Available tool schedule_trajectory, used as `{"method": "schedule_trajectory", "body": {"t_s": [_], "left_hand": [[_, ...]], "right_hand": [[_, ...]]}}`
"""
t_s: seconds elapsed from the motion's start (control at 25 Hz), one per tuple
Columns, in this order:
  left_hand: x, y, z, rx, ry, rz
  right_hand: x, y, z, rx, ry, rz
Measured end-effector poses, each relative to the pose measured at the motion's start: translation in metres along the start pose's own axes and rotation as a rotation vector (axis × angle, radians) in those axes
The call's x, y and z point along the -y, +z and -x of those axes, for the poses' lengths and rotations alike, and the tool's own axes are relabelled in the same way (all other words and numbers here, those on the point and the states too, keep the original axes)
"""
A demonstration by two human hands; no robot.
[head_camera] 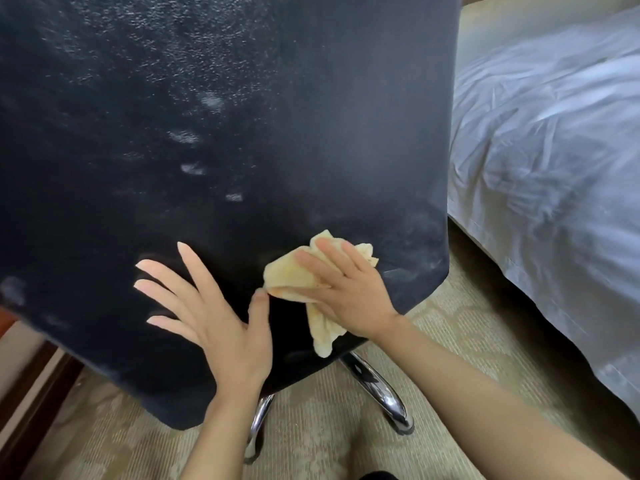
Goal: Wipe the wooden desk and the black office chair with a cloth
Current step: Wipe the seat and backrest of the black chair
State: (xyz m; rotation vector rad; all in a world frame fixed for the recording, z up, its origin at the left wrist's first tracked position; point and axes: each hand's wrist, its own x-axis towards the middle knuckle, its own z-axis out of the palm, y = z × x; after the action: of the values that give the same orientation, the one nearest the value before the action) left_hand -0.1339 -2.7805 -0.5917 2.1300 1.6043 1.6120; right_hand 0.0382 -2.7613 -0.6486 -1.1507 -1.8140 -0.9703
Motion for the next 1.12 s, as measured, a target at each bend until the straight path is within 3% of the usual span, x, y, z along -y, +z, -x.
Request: {"method": "schedule_trajectory", "body": {"t_s": [0.12, 0.24, 0.32, 0.48, 0.56, 0.6, 0.8, 0.96, 1.12], "left_hand": [[0.002, 0.000, -0.002, 0.004, -0.004, -0.036], [0.001, 0.003, -0.002, -0.006, 0.000, -0.099], [0.001, 0.005, -0.002, -0.016, 0.007, -0.112], [0.000, 0.008, -0.001, -0.024, 0.007, -0.140], [-0.002, 0.008, -0.001, -0.018, -0.005, -0.153], [-0.003, 0.008, -0.001, -0.013, -0.009, -0.161], [-0.002, 0.008, -0.003, -0.001, -0.009, -0.241], [-0.003, 0.009, -0.004, -0.002, 0.000, -0.257], [-0.005, 0.010, -0.003, -0.008, -0.004, -0.283]], "right_hand": [[-0.022, -0.004, 0.026, 0.007, 0.224, -0.067], [-0.045, -0.008, 0.045, 0.019, 0.756, -0.156], [-0.052, -0.007, 0.056, -0.101, 1.081, -0.203], [-0.041, -0.002, 0.073, -0.250, 1.740, -0.577], [-0.036, -0.001, 0.057, -0.503, 2.100, -0.762], [-0.033, -0.003, 0.044, -0.589, 2.190, -0.799], [-0.030, -0.017, -0.019, -0.710, 2.050, -0.760], [-0.057, -0.040, -0.075, -0.648, 1.772, -0.778], [-0.073, -0.050, -0.116, -0.512, 1.341, -0.651]]}}
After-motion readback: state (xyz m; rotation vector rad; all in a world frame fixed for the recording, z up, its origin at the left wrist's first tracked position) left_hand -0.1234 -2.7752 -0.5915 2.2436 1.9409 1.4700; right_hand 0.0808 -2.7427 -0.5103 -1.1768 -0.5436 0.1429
